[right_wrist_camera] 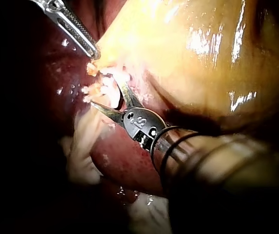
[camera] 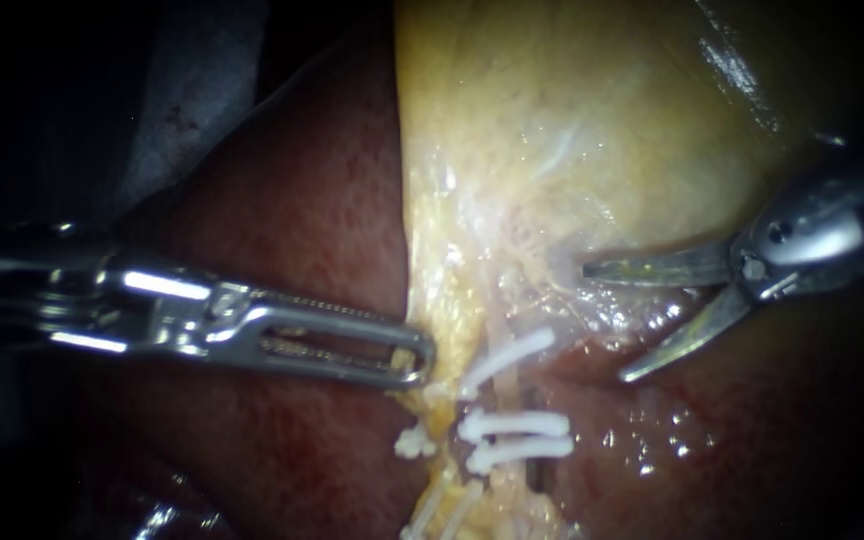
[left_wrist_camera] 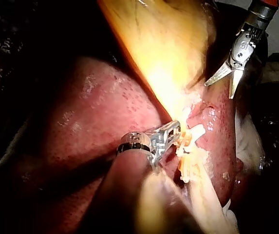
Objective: Go to the cutting position right tube
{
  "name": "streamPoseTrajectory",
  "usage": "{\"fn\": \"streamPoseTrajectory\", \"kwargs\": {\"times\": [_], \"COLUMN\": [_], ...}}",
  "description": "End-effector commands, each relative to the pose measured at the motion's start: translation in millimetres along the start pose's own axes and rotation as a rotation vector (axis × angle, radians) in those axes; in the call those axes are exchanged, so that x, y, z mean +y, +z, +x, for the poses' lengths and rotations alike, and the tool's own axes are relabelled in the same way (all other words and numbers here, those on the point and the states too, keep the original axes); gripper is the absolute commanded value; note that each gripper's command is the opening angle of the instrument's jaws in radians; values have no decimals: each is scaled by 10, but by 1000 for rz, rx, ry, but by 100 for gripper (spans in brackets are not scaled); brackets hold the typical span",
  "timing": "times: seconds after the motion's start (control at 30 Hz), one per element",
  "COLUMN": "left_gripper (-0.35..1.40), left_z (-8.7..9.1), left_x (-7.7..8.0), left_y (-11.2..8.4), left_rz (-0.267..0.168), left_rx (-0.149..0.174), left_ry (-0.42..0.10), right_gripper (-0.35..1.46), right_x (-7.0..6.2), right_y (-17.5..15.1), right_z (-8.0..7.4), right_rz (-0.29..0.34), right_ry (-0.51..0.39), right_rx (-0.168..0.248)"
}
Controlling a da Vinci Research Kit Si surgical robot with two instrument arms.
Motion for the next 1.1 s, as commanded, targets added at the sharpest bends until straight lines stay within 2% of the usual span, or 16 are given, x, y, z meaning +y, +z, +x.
{"fn": "streamPoseTrajectory", "kwargs": {"times": [0.03, 0.17, 0.3, 0.43, 0.7, 1.1], "left_gripper": [-35, -35, -35, -35, -35, -35], "left_z": [-1, -3, -8, -12, -14, -13], "left_x": [0, -3, -9, -18, -30, -38], "left_y": [-3, -16, -29, -40, -51, -53], "left_rz": [-2, -6, -8, -9, -5, -3], "left_rx": [-4, -10, -15, -22, -28, -32], "left_ry": [-3, -6, -11, -16, -21, -30], "right_gripper": [131, 130, 126, 121, 88, 86], "right_x": [-2, -8, -15, -20, -29, -20], "right_y": [3, 19, 32, 42, 61, 92], "right_z": [-4, -19, -29, -35, -49, -57], "right_rz": [14, 44, 71, 94, 159, 172], "right_ry": [11, 79, 118, 145, 181, 186], "right_rx": [-23, -81, -119, -140, -164, -169]}}
